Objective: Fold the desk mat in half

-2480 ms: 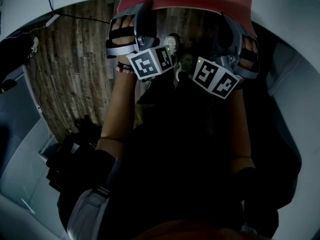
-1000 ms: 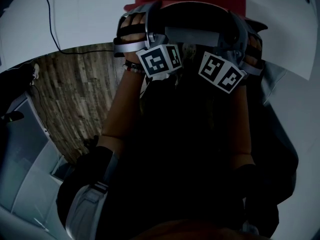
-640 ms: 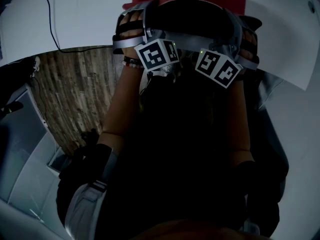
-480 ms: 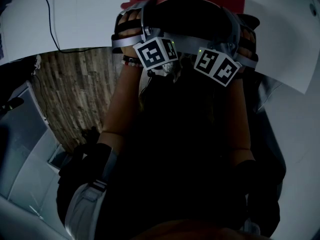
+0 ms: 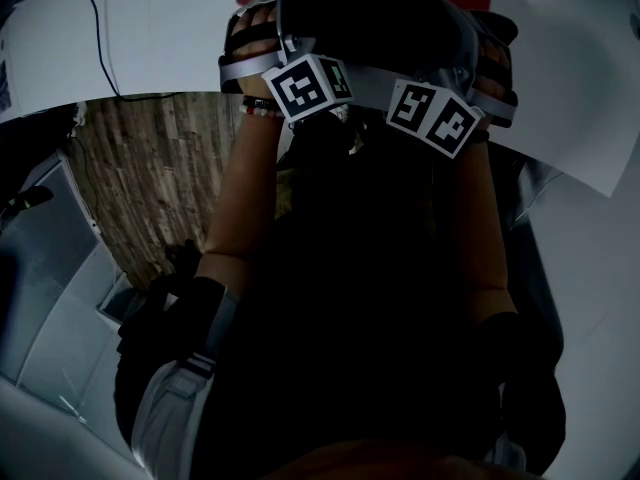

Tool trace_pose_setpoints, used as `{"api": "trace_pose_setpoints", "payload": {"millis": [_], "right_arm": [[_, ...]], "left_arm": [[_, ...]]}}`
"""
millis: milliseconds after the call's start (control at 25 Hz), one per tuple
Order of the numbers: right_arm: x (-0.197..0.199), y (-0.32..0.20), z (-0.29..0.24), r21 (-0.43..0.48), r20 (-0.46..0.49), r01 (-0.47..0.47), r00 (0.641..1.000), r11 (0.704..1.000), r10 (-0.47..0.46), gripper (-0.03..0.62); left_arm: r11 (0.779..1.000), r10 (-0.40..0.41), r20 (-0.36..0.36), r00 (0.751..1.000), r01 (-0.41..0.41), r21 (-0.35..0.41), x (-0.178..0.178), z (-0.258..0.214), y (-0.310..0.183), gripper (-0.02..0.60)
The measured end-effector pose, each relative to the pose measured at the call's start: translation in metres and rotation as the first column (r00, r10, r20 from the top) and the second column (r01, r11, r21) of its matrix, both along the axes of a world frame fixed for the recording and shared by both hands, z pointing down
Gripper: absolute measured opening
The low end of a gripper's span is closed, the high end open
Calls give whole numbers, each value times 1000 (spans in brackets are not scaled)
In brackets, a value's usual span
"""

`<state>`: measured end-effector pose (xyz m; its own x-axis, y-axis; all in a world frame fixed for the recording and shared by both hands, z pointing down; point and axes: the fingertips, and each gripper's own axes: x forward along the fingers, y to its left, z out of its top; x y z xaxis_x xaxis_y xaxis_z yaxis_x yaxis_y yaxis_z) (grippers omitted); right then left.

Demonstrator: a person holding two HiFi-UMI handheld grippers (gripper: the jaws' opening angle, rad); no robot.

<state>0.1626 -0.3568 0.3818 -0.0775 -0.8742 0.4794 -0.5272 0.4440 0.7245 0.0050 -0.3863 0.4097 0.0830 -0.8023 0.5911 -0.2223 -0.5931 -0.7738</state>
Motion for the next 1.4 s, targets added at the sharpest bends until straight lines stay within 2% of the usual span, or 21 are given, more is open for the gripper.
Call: {"api": "trace_pose_setpoints", "payload": {"millis": [360, 600, 800, 1400], "right_arm": [[-1, -22, 13, -23, -14, -3, 1000, 1000, 2, 41], [-1, -37, 22, -58, -33, -24, 999, 998, 22, 41], [4, -53, 27, -69, -45, -51, 998, 996, 48, 41], [6, -79, 58, -135, -65, -92, 994, 987, 84, 41]], "left_arm": [[999, 16, 2, 1000, -16, -35, -3, 14, -15, 31], [995, 41, -26, 999, -43, -86, -1, 29, -28, 32], [993, 67, -34, 997, -70, -100, 4, 31, -46, 35], [983, 107, -11, 994, -108, -152, 5, 55, -75, 57]]}}
